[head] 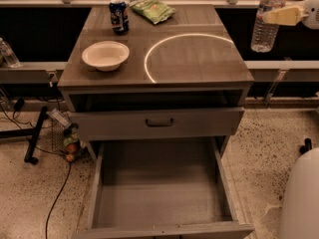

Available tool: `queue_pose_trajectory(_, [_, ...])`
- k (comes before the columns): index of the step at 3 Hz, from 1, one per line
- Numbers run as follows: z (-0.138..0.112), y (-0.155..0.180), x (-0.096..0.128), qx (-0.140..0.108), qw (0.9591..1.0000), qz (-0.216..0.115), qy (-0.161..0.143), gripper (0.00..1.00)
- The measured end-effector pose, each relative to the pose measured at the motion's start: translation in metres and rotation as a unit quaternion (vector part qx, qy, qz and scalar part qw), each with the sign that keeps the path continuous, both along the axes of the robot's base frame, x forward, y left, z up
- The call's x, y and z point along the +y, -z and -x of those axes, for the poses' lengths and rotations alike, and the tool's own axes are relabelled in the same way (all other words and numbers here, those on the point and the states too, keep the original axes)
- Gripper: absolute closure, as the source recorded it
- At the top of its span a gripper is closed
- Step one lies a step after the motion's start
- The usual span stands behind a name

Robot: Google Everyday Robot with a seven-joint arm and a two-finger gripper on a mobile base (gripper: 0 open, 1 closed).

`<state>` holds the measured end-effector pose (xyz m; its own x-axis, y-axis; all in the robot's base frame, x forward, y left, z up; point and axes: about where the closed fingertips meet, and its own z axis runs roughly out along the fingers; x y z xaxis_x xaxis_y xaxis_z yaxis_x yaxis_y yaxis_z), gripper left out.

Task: Place water bottle into middle drawer

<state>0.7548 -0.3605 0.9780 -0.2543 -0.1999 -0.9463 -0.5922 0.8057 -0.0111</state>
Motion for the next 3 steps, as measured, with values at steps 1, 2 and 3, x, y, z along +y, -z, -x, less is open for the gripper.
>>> queue_pose_trajectory(1, [0.000,0.000,0.000,0.000,1.0000,0.000,0.000,1.00])
queue_pose_trajectory(2, [0.025,0.004,-0.009,0.015,0.9997,0.000,-0.018,1.00])
queue_pose_trajectory(3, [0.070,0.002,-0.031,0.029,0.9991,0.000,-0.032,1.00])
